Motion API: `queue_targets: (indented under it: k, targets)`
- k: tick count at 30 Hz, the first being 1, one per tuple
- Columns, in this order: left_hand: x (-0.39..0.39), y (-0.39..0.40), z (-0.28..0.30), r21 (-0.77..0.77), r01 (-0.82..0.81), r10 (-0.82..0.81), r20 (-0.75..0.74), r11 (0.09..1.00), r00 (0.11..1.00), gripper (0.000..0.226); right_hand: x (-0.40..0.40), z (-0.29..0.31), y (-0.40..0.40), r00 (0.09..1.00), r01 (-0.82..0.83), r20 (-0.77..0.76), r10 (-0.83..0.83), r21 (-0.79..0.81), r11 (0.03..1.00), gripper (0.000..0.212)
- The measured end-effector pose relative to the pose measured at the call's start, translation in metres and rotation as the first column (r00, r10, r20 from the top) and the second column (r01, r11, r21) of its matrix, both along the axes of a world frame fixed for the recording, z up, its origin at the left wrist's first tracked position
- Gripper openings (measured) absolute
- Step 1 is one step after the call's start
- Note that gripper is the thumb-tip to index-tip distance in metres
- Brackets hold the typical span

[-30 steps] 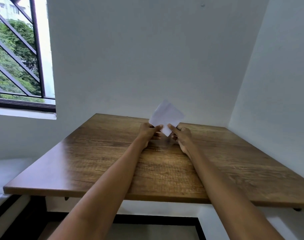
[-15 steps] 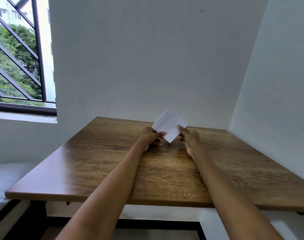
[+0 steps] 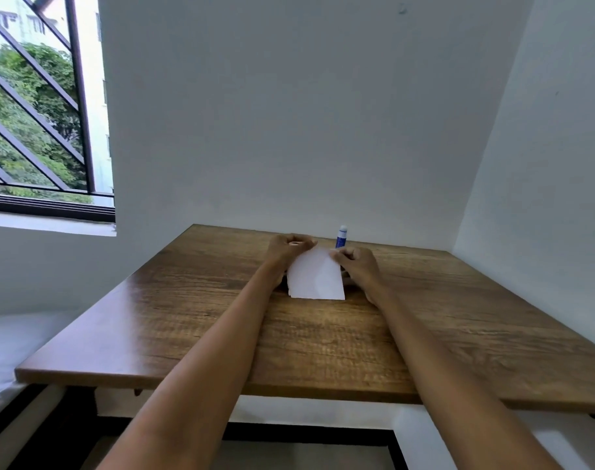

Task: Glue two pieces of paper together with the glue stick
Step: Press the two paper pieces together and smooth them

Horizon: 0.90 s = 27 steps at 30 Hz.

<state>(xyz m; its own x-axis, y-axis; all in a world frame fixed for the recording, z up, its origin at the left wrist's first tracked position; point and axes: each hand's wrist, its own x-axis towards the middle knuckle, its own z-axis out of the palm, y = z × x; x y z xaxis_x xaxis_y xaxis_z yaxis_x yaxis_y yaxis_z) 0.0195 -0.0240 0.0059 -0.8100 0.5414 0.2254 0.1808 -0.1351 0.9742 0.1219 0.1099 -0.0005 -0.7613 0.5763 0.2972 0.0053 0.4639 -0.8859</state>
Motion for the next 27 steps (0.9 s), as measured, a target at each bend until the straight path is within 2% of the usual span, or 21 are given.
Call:
queue_targets:
  k: [3,9,13,15,18,22,25,27]
  targets:
    - [0.0,0.003,-0.003,-0.015,-0.021,0.02,-0.062,1.0,0.998,0.021,-0.003,0.0,-0.006,0.998,0.03,-0.058,-0.027,0.056,0.998,0.024]
    - [0.007,0.01,-0.001,-0.035,-0.039,0.033,-0.16,0.999,0.987,0.013,-0.002,0.002,-0.009,0.996,0.057,-0.071,-0.056,0.001,0.998,0.027]
    - [0.009,0.014,-0.001,-0.057,-0.023,0.016,-0.124,0.998,0.992,0.021,-0.003,0.0,-0.004,0.988,0.141,-0.057,-0.141,0.004,0.99,0.036]
    - [0.01,0.014,-0.001,-0.057,-0.003,-0.003,-0.108,0.998,0.994,0.024,-0.001,0.001,-0.001,0.974,0.2,-0.111,-0.199,-0.004,0.98,0.04]
    - [0.009,0.01,-0.003,-0.03,0.044,-0.045,-0.04,0.999,0.998,0.016,0.003,0.003,0.003,0.927,0.3,-0.213,-0.308,-0.07,0.952,0.038]
    - [0.005,0.008,-0.005,0.035,-0.035,0.034,0.01,0.999,0.999,0.016,0.005,0.004,0.009,0.875,0.376,-0.255,-0.412,-0.177,0.909,0.035]
    - [0.006,0.009,-0.001,0.063,-0.021,0.019,0.021,0.998,1.0,0.029,0.003,0.004,0.007,0.868,0.392,-0.275,-0.414,-0.133,0.91,0.032]
    - [0.009,0.009,0.0,0.008,0.051,-0.051,0.0,0.999,0.999,0.034,0.001,0.003,0.004,0.87,0.392,-0.288,-0.4,-0.085,0.916,0.032]
